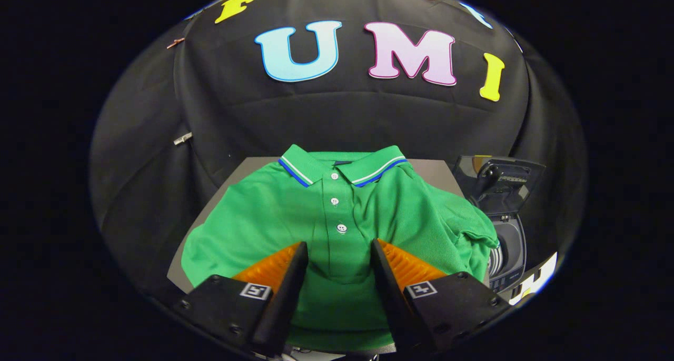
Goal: Put the clothes into the washing machine and then close the washing machine lid.
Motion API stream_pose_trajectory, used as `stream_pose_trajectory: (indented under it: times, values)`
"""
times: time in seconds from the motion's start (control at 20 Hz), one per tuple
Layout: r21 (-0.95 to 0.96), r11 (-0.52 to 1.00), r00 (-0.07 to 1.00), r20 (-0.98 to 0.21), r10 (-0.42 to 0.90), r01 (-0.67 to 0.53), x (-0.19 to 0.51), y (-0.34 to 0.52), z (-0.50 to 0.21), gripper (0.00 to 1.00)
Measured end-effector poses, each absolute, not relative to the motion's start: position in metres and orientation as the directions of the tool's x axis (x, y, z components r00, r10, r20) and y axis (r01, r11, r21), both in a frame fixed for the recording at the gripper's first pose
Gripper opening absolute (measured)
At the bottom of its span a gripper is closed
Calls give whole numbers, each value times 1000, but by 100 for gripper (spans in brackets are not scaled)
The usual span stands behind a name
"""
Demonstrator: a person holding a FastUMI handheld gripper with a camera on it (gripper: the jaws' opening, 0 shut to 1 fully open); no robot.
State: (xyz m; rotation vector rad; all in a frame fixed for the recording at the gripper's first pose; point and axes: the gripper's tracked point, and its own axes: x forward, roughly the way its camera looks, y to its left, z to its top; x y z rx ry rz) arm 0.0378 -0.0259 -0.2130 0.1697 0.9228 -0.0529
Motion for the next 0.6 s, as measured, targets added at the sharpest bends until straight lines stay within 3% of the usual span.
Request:
stream_pose_trajectory:
  times: [0.2, 0.6]
  values:
    - [126, 991, 591, -803, 78, 40, 40, -22, -217, 13]
    - [130, 991, 623, -773, 116, -23, 44, -27, -200, 13]
